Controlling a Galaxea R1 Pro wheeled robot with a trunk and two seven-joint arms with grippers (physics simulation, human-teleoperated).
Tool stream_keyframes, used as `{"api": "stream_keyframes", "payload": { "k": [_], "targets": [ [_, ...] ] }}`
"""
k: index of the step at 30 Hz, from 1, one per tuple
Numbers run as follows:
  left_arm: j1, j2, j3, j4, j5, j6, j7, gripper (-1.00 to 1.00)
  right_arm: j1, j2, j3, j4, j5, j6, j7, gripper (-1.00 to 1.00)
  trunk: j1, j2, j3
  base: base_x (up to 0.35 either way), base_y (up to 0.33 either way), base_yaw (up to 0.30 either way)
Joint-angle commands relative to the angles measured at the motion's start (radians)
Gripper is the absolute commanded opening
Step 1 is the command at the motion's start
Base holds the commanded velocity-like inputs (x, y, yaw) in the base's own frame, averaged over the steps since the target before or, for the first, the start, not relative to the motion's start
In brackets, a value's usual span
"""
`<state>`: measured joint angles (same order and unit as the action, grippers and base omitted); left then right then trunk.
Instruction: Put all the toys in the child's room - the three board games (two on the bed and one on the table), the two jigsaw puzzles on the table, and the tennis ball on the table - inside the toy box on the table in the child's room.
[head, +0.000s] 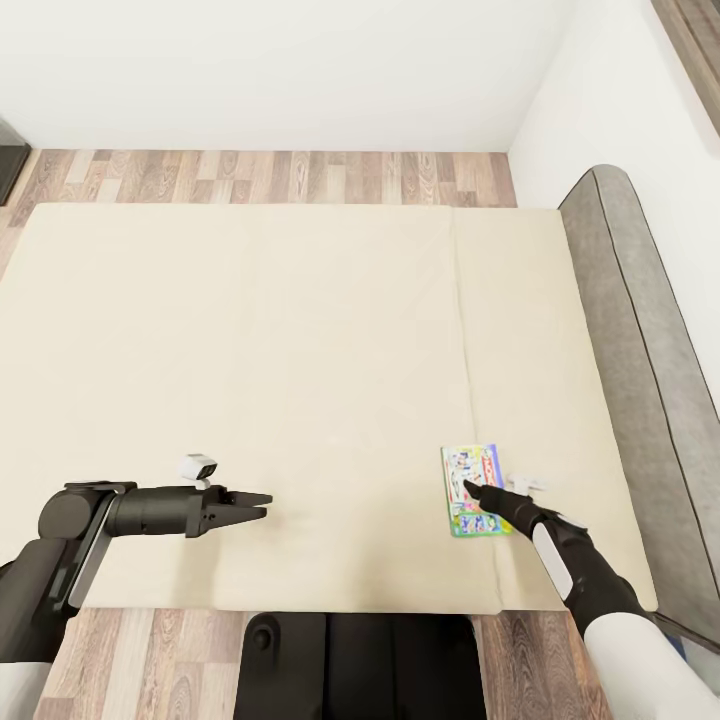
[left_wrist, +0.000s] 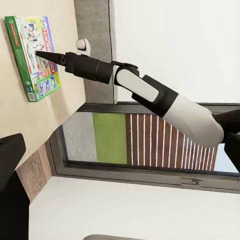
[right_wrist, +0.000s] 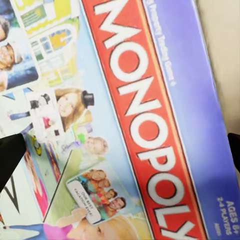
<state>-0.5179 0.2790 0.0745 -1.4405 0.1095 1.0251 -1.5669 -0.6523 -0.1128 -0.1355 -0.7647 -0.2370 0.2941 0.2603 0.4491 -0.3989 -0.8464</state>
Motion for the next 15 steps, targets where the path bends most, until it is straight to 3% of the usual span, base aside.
{"api": "stream_keyframes", "payload": {
  "k": [1, 15],
  "targets": [
    [-0.001, 0.0, 0.0, 0.0, -0.001, 0.01, -0.004, 1.0, 0.0, 0.001, -0.003, 0.018, -0.001, 0.016, 0.005, 1.0, 0.001, -0.001, -0.001, 0.0, 0.0, 0.0],
    [-0.001, 0.0, 0.0, 0.0, -0.001, 0.01, -0.004, 1.0, -0.026, 0.015, -0.001, 0.025, -0.003, 0.081, 0.006, 1.0, 0.001, -0.001, -0.001, 0.0, 0.0, 0.0]
  ]
}}
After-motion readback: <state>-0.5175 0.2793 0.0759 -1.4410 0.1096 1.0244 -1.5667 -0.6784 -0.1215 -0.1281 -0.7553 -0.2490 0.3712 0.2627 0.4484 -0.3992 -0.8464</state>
